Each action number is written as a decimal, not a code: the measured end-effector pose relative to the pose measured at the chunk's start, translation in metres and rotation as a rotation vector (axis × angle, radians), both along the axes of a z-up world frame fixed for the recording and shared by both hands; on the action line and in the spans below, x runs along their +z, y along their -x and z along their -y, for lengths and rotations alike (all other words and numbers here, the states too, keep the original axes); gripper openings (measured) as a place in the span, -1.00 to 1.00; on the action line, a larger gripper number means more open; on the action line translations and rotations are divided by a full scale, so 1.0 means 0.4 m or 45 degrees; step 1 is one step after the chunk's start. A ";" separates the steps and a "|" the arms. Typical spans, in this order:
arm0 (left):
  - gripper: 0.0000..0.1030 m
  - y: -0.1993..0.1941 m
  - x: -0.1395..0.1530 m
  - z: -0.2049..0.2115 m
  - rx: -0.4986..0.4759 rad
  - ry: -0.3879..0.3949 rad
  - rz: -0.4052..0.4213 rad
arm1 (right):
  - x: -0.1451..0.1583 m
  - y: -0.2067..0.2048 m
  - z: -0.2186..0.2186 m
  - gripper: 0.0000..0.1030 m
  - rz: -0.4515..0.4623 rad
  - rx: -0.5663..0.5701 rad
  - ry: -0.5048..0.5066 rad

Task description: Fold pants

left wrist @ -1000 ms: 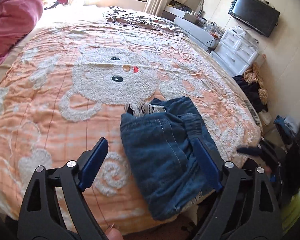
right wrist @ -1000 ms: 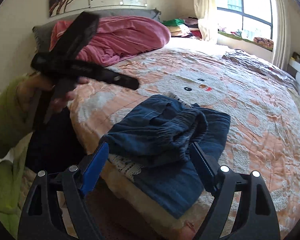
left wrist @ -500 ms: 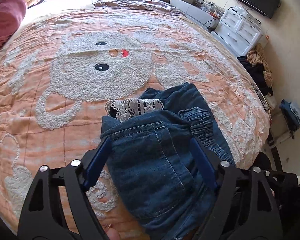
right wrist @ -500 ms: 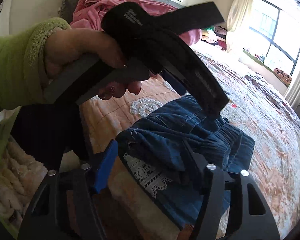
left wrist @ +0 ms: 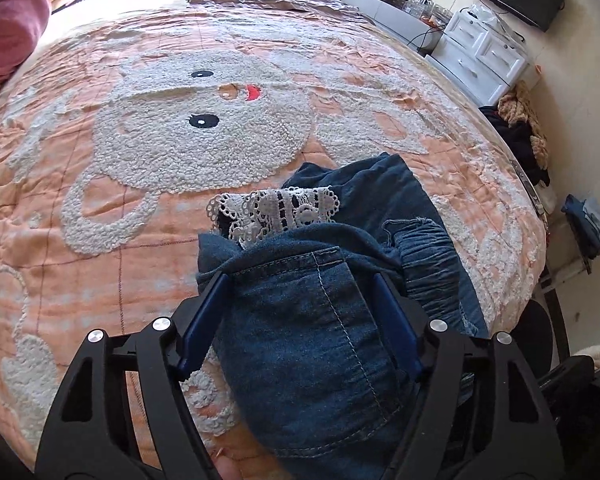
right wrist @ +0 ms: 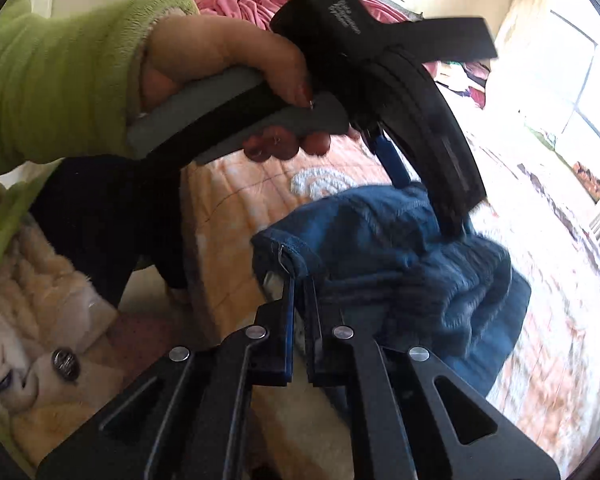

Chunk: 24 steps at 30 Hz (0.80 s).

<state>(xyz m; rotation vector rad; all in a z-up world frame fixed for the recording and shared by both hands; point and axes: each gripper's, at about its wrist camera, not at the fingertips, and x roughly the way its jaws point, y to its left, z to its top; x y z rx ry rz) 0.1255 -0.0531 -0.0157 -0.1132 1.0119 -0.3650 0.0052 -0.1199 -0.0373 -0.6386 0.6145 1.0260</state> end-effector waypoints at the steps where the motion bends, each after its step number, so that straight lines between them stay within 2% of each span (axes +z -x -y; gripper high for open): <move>1: 0.26 0.000 0.000 0.001 0.001 0.001 0.004 | -0.006 -0.003 0.011 -0.93 -0.027 -0.013 -0.015; 6: 0.26 0.005 0.003 0.013 0.000 -0.024 0.029 | -0.048 -0.005 0.018 -0.93 -0.091 -0.085 -0.048; 11: 0.26 0.007 0.005 0.015 0.004 -0.047 0.053 | 0.004 0.012 0.051 -0.87 -0.161 -0.139 -0.165; 17: 0.26 0.012 0.007 0.018 0.000 -0.055 0.073 | 0.082 0.033 0.050 -0.85 -0.086 -0.167 -0.297; 21: 0.26 0.014 0.009 0.021 -0.003 -0.066 0.084 | 0.067 -0.009 0.009 -0.79 -0.095 -0.276 -0.263; 24: 0.26 0.016 0.011 0.021 -0.005 -0.071 0.089 | 0.043 -0.052 0.009 -0.73 -0.181 -0.369 -0.240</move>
